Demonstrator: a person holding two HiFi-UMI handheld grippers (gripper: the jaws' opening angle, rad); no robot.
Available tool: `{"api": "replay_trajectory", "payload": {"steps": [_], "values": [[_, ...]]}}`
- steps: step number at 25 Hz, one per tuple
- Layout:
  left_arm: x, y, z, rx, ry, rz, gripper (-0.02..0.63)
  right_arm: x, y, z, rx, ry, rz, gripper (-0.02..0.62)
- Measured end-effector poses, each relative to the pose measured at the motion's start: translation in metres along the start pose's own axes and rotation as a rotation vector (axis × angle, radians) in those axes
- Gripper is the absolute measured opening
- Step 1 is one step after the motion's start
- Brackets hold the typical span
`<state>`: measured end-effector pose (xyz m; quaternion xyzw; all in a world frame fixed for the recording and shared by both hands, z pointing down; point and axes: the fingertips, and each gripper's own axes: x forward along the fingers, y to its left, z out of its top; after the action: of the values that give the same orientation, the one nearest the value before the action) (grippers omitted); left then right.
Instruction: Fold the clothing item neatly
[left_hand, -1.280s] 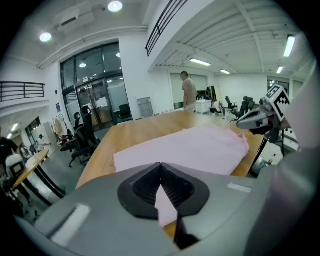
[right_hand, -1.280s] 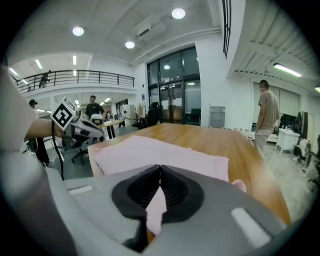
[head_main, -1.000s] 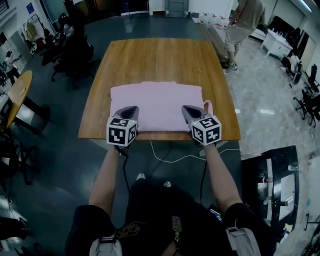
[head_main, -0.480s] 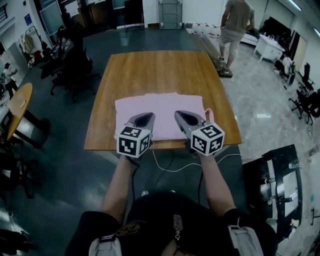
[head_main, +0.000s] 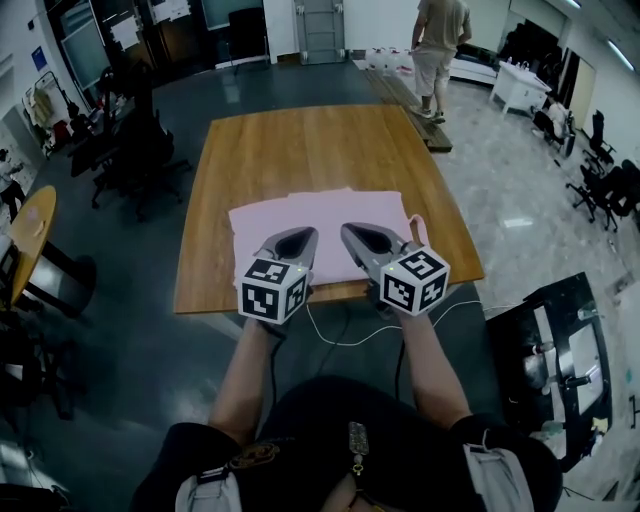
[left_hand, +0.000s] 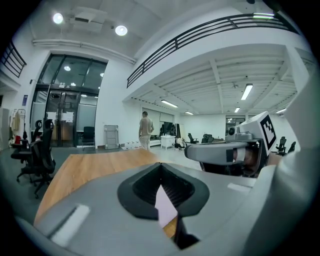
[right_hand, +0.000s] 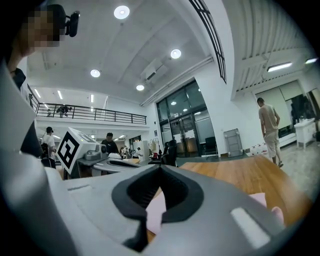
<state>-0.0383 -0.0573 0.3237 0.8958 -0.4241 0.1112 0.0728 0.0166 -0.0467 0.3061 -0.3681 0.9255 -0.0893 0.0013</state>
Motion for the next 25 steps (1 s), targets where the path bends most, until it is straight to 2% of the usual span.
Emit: {"api": "replay_trajectory", "payload": {"steps": [13, 25], "values": [[-0.01, 0.004, 0.007, 0.001, -0.024, -0.019, 0.007, 0.006, 0.015, 0.009, -0.016, -0.023, 0.008, 0.002], [-0.01, 0.004, 0.003, 0.0, -0.01, -0.024, 0.006, 0.008, 0.018, 0.007, -0.011, -0.019, 0.014, 0.002]]}}
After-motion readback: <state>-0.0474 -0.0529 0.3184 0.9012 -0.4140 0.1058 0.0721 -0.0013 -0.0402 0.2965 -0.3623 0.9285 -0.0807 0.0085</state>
